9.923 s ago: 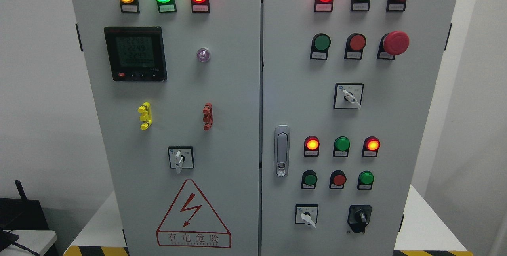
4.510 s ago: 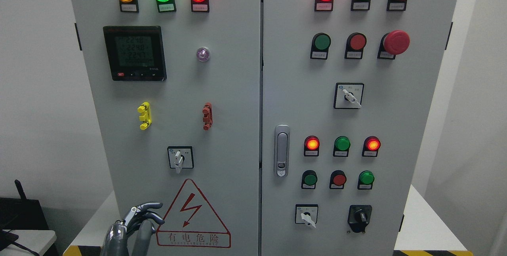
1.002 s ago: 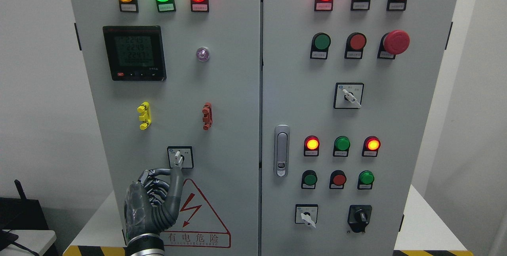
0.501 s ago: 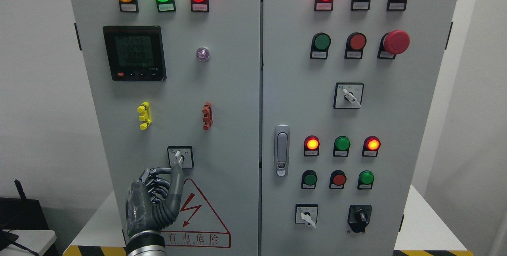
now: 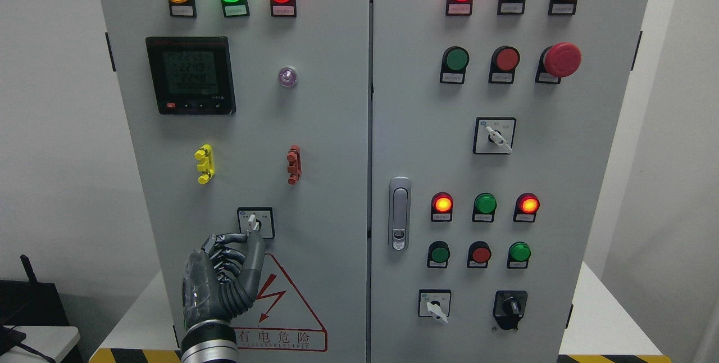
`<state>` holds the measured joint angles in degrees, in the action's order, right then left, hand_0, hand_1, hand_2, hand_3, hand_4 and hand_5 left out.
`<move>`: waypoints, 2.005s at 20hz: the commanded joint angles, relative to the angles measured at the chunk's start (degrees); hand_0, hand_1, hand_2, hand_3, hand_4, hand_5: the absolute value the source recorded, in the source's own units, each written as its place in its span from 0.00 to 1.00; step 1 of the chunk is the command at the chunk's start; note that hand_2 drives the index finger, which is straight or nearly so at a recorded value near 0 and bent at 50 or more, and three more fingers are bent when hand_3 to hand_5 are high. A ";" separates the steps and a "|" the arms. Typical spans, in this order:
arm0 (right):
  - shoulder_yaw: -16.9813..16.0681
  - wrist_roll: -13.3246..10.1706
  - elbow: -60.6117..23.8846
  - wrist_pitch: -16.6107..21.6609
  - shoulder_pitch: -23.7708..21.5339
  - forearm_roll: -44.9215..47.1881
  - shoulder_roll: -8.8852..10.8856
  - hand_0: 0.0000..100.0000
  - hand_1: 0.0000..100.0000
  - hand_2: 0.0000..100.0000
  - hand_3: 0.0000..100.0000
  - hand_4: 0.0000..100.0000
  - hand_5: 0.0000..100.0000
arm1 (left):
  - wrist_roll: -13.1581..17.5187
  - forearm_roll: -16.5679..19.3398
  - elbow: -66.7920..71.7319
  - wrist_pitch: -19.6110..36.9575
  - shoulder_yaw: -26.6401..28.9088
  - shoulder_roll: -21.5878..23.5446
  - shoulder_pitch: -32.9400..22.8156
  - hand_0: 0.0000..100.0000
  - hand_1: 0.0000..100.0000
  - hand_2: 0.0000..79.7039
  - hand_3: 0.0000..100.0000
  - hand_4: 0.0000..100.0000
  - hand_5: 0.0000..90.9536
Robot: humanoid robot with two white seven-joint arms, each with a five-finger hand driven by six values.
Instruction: Turn on light switch 1
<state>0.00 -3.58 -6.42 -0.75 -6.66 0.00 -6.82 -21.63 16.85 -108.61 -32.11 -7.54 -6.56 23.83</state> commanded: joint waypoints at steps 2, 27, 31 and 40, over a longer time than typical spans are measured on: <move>0.97 -0.03 0.00 -0.04 -0.02 1.40 -0.04 0.12 0.39 0.00 0.00 0.00 0.00 | 0.09 -0.59 0.06 -0.76 -0.19 -0.03 0.77 0.38 0.42 0.57 0.79 0.87 0.97; 0.97 -0.03 0.00 0.05 -0.02 1.40 0.05 0.12 0.39 0.00 0.00 0.00 0.00 | 0.09 -0.50 0.06 -3.57 -0.28 -0.03 2.27 0.29 0.39 0.58 0.79 0.87 0.97; 0.97 -0.03 0.00 0.05 -0.02 1.40 -0.04 0.12 0.39 0.00 0.00 0.00 0.00 | 0.09 -0.50 0.06 -4.45 -0.37 -0.03 2.27 0.28 0.39 0.59 0.79 0.87 0.97; 0.97 -0.03 0.00 -0.04 -0.02 1.40 -0.04 0.12 0.39 0.00 0.00 0.00 0.00 | 0.18 -0.50 0.06 -5.51 -0.37 -0.03 3.06 0.30 0.39 0.59 0.79 0.87 0.97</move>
<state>0.00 -3.57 -6.42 -0.75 -6.65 0.00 -6.84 -21.48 16.35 -108.55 -37.35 -7.86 -6.59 26.45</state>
